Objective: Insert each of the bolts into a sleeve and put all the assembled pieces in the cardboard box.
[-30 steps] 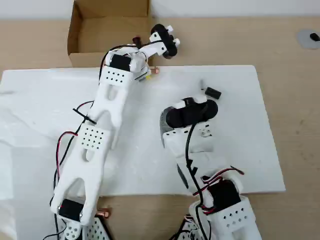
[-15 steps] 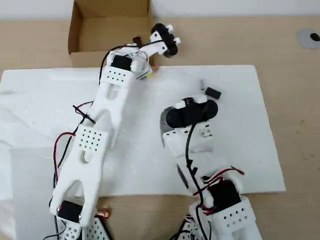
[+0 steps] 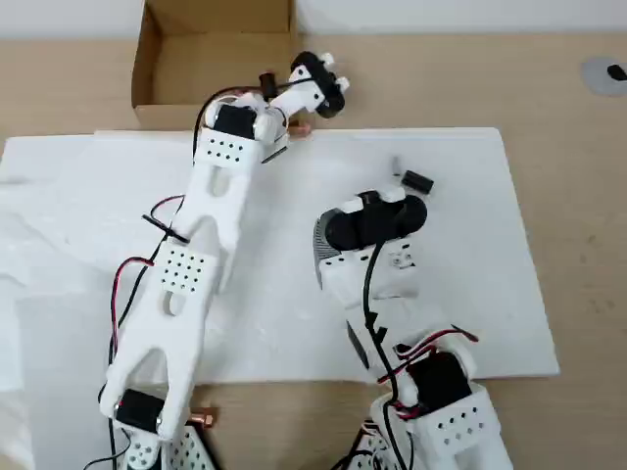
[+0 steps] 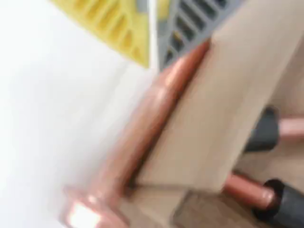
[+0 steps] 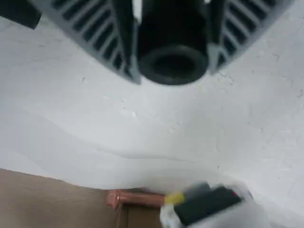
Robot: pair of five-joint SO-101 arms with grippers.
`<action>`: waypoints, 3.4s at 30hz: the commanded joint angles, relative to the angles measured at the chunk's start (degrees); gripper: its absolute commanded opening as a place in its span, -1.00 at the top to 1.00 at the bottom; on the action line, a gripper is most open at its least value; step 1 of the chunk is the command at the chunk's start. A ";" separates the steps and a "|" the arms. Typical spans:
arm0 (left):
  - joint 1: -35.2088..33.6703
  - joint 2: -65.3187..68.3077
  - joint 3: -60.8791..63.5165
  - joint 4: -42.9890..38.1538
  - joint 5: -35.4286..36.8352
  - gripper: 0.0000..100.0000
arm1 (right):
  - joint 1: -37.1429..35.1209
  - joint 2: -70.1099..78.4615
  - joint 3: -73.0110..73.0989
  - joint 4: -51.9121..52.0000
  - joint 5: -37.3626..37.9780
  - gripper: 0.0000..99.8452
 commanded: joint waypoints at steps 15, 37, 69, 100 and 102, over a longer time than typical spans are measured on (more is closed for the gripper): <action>-0.62 -11.82 -4.22 15.12 1.76 0.67 | 0.75 -0.92 -0.31 -0.35 -0.26 0.98; -1.32 6.99 -3.60 -22.33 9.85 0.32 | 0.84 -0.57 -0.04 -0.44 -0.26 0.98; -8.44 -15.96 -4.31 18.46 12.31 0.98 | 0.66 -0.92 -0.13 -0.44 -0.26 0.98; -13.71 -17.63 -3.78 18.81 46.07 0.98 | 1.01 -0.92 3.91 -5.80 -0.09 0.98; -15.12 -18.07 -1.85 18.99 48.88 0.93 | 1.01 -0.92 3.91 -5.89 -0.09 0.98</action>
